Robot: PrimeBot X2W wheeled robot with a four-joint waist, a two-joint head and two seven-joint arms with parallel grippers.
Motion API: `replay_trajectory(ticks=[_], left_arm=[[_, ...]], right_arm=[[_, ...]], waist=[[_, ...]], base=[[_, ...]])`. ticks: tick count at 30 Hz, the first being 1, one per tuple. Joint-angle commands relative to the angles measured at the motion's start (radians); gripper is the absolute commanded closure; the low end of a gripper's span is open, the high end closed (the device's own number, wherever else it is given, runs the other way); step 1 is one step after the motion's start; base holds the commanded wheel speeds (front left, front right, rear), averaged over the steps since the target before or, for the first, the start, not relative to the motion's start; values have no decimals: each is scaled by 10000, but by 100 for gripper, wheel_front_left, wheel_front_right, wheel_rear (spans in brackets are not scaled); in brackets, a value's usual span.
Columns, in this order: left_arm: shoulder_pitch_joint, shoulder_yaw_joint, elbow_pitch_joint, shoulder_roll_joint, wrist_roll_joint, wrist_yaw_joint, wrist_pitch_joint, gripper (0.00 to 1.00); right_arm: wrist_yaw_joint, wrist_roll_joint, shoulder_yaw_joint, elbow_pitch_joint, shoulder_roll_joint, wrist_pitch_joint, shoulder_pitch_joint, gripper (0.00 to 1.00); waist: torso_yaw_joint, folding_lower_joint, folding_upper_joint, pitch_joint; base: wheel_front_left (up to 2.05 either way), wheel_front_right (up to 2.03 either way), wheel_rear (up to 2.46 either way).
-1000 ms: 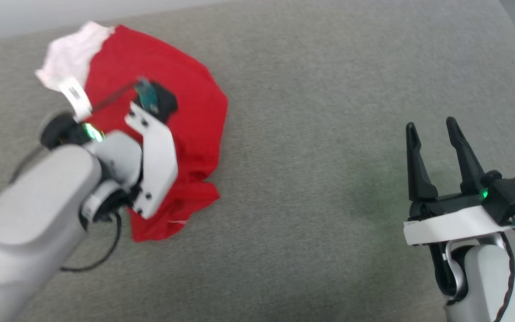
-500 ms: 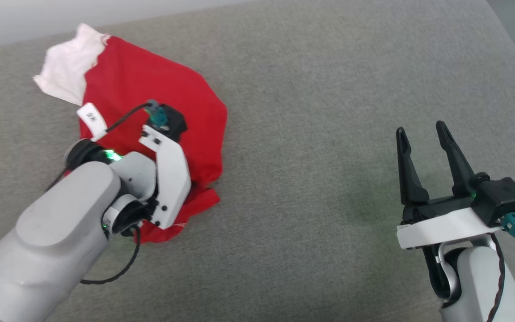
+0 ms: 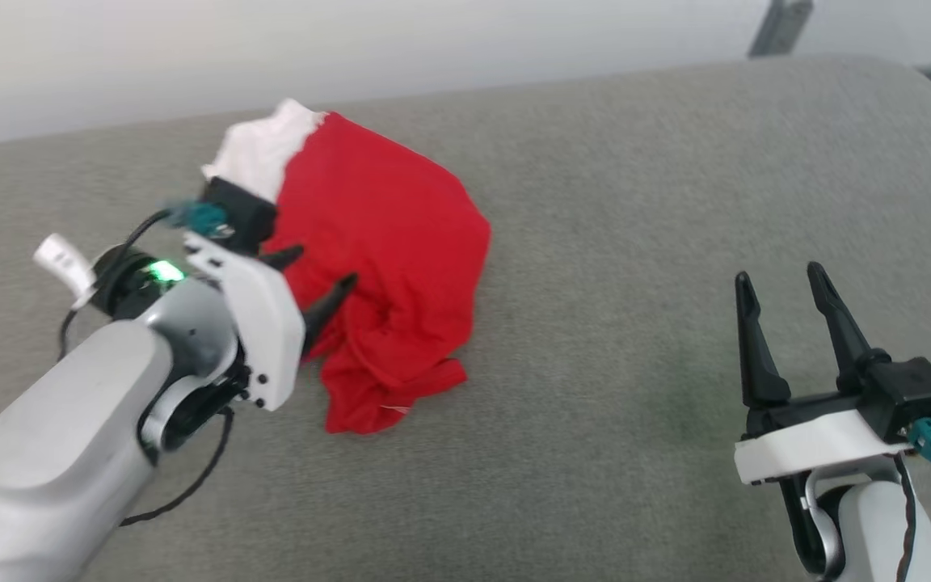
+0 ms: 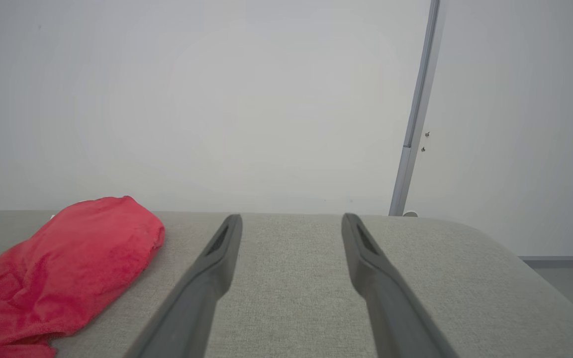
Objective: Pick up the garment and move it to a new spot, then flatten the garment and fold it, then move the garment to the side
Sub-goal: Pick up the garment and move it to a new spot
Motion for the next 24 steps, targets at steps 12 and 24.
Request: replay_trajectory(ticks=[12,24], left_arm=[[2634,1481,-605,575,271,1048,-4939,0],[5846,3746,-1169,338,116,1661,-6370,0]], right_arm=[[-3,-459,-291,39,5,-53,494,0],[-3,-583,-765,47,6,-53,1064,0]], waist=[[877,0,-1,-972],[1209,0,-1,-1504]], base=[[0,0,0],[0,0,0]])
